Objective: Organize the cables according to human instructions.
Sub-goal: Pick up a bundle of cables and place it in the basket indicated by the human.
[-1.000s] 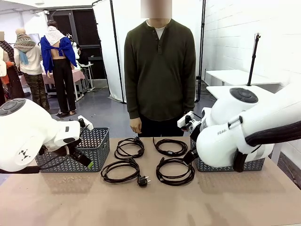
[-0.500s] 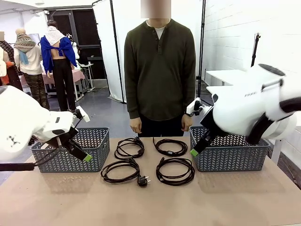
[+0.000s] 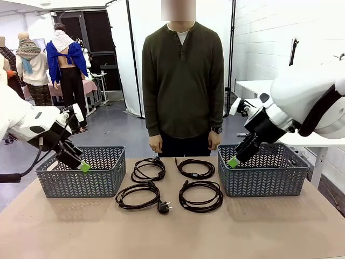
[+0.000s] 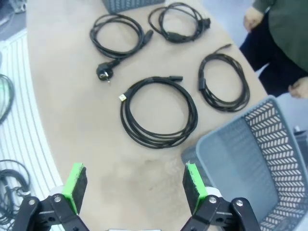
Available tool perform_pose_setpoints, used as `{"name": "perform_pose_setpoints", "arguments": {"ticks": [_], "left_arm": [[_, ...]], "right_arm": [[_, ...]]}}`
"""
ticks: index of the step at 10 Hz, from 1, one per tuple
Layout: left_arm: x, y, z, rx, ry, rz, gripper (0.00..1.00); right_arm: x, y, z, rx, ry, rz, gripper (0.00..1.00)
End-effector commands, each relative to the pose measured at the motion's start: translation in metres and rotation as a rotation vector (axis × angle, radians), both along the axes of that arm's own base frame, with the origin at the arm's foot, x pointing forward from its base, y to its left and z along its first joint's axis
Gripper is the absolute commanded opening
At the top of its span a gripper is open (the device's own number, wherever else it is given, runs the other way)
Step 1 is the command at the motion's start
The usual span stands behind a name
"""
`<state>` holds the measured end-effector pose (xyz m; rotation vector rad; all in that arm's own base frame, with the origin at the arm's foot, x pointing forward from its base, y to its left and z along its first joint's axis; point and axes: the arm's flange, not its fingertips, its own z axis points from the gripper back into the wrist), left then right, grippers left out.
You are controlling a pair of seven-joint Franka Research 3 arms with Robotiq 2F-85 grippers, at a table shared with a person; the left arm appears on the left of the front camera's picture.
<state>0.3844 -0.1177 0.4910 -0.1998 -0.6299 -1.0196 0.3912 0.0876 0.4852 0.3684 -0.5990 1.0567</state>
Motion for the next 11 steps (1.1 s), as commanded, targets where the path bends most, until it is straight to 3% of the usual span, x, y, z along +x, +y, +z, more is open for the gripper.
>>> {"name": "perform_pose_setpoints", "arguments": {"ticks": [1,11], "left_arm": [[0.0066,0.0069,0.0019,-0.02,0.017,-0.042,1.0],[0.0017,0.0028,0.0044,-0.015,0.009,-0.022,1.0]], "right_arm": [[0.0046,-0.0092,-0.0047,0.054,-0.007,0.071,1.0],[-0.0008,-0.0059,0.0008,0.038,0.011,0.04,1.0]]}}
